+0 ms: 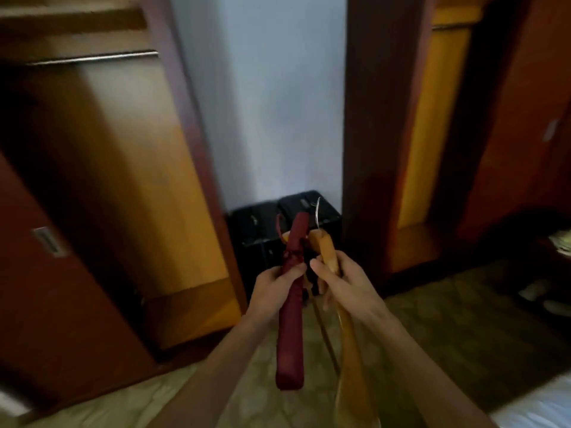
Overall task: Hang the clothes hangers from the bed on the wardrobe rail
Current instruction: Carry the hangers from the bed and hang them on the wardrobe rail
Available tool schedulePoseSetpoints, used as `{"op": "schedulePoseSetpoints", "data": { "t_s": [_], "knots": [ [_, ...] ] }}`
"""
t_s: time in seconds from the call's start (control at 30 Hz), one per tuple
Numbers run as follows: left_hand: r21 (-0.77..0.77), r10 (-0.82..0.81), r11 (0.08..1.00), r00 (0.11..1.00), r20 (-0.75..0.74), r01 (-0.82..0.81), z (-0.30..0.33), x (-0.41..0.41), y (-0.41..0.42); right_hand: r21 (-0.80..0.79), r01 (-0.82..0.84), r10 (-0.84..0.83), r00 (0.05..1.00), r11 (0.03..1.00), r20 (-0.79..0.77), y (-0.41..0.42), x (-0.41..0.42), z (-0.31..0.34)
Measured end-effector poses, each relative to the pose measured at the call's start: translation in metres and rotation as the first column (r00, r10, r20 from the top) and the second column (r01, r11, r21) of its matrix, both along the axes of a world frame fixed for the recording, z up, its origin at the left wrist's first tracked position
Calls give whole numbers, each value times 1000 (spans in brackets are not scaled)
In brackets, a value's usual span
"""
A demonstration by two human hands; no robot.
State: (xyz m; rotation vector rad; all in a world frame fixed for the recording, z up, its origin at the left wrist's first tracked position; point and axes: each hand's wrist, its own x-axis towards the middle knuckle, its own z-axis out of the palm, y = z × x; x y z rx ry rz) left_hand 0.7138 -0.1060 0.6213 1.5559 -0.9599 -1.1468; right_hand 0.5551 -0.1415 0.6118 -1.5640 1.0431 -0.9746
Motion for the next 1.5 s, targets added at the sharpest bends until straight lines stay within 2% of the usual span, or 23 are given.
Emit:
{"op": "schedulePoseSetpoints", "data": {
  "t_s": [0.13, 0.33, 0.53, 0.73, 0.9, 1.2, 1.5],
  "knots": [
    [-37, 117, 992, 993, -18, -118, 25, 102, -23, -46, -47, 44, 997, 998, -63, -47, 104, 27],
    [-74, 294, 952, 955, -39, -297, 45, 221, -67, -35, -140, 138, 989, 990, -50, -123, 241, 46],
    [-133, 373, 921, 927, 23, -367, 64, 324, -163, -112, -211, 211, 977, 971, -12, -230, 366, 62],
    [-207, 468, 871, 880, 80, -445, 108, 419, -266, -189, -277, 283, 959, 942, 4, -344, 475, 106],
    [-268, 522, 829, 851, 57, -491, 141, 482, -334, -224, -262, 274, 961, 939, 27, -411, 546, 144],
    [-359, 493, 818, 869, 35, -449, 171, 584, -441, -253, -136, 152, 987, 958, 47, -501, 644, 178],
    [-451, 287, 872, 945, 158, -190, 237, 687, -552, -285, 50, -22, 994, 957, 103, -575, 714, 242]
  ]
}}
